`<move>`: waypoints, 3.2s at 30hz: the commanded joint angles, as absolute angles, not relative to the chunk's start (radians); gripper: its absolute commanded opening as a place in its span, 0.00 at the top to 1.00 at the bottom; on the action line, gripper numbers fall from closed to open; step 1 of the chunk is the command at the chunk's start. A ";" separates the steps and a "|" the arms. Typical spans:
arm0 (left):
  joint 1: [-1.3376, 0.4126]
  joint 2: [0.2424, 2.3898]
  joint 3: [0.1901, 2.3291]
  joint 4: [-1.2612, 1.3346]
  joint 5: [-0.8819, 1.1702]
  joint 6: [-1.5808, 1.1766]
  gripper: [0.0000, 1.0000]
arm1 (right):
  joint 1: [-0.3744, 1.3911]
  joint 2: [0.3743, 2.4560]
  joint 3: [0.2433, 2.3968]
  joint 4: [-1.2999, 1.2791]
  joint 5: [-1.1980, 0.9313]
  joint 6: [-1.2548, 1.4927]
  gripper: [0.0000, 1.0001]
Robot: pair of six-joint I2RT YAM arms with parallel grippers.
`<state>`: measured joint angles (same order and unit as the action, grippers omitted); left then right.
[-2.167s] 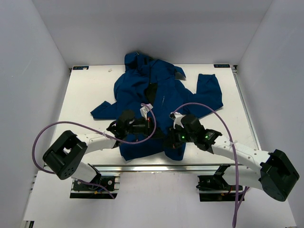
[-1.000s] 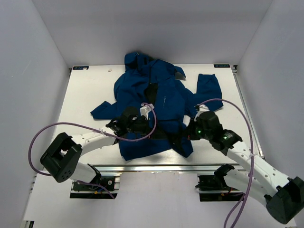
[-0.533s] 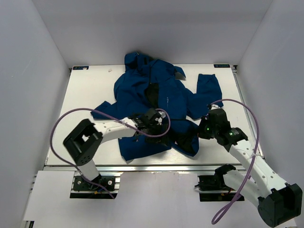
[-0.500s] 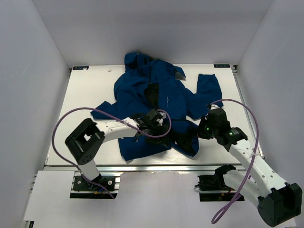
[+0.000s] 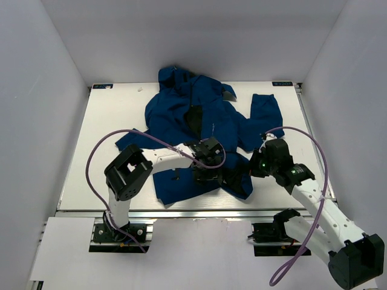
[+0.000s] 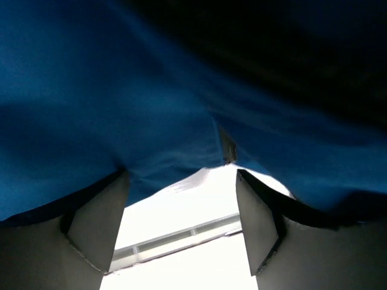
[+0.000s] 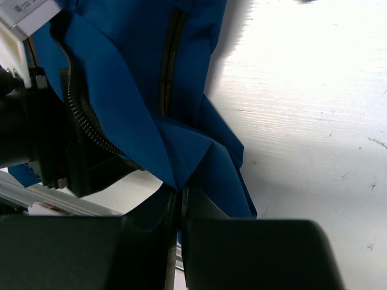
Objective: Zip up the jacket
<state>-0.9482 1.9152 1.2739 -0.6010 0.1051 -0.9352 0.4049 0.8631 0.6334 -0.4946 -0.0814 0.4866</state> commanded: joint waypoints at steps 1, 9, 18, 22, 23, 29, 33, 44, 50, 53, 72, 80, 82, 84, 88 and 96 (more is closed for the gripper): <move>-0.962 2.005 1.314 -0.751 -0.101 -1.035 0.17 | 0.397 0.827 0.606 -0.449 -0.080 0.491 1.00; -0.966 2.190 1.491 -0.994 -0.270 -1.101 0.20 | 0.399 0.793 0.583 -0.462 -0.019 0.494 1.00; -0.966 2.220 1.508 -0.979 -0.275 -1.051 0.39 | 0.399 0.782 0.565 -0.465 -0.006 0.480 1.00; -0.966 2.097 1.416 -0.860 -0.256 -1.000 0.52 | 0.397 0.779 0.558 -0.462 -0.006 0.479 1.00; -0.966 2.068 1.389 -0.826 -0.241 -0.973 0.54 | 0.399 0.779 0.557 -0.459 -0.006 0.479 1.00; -0.966 1.896 1.197 -0.574 -0.102 -0.878 0.55 | 0.397 0.782 0.549 -0.454 -0.015 0.469 1.00; -0.966 1.891 1.175 -0.517 -0.040 -0.838 0.52 | 0.397 0.785 0.545 -0.457 -0.028 0.469 1.00; -0.966 1.919 1.207 -0.523 -0.020 -0.831 0.62 | 0.397 0.798 0.532 -0.448 -0.040 0.469 1.00; -0.966 1.959 1.238 -0.542 -0.008 -0.833 1.00 | 0.397 0.816 0.529 -0.440 -0.055 0.456 1.00; -0.966 1.938 1.232 -0.526 -0.002 -0.818 1.00 | 0.397 0.818 0.519 -0.431 -0.075 0.446 1.00; -0.966 1.048 0.714 -0.083 0.073 -0.693 1.00 | 0.399 0.759 0.489 0.056 -0.670 0.483 1.00; -0.966 0.989 0.635 0.138 0.135 -0.673 1.00 | 0.400 0.805 0.466 0.288 -0.960 0.558 1.00; -0.966 0.989 0.618 0.202 0.165 -0.672 1.00 | 0.399 0.819 0.456 0.340 -0.988 0.581 1.00; -0.966 0.983 0.603 0.231 0.169 -0.675 1.00 | 0.399 0.848 0.466 0.364 -0.986 0.606 1.00; -0.966 0.933 0.574 0.290 0.112 -0.683 1.00 | 0.410 0.893 0.468 0.411 -0.985 0.629 1.00; -0.966 0.933 0.552 0.361 0.094 -0.686 1.00 | 0.454 0.949 0.485 0.518 -0.936 0.675 1.00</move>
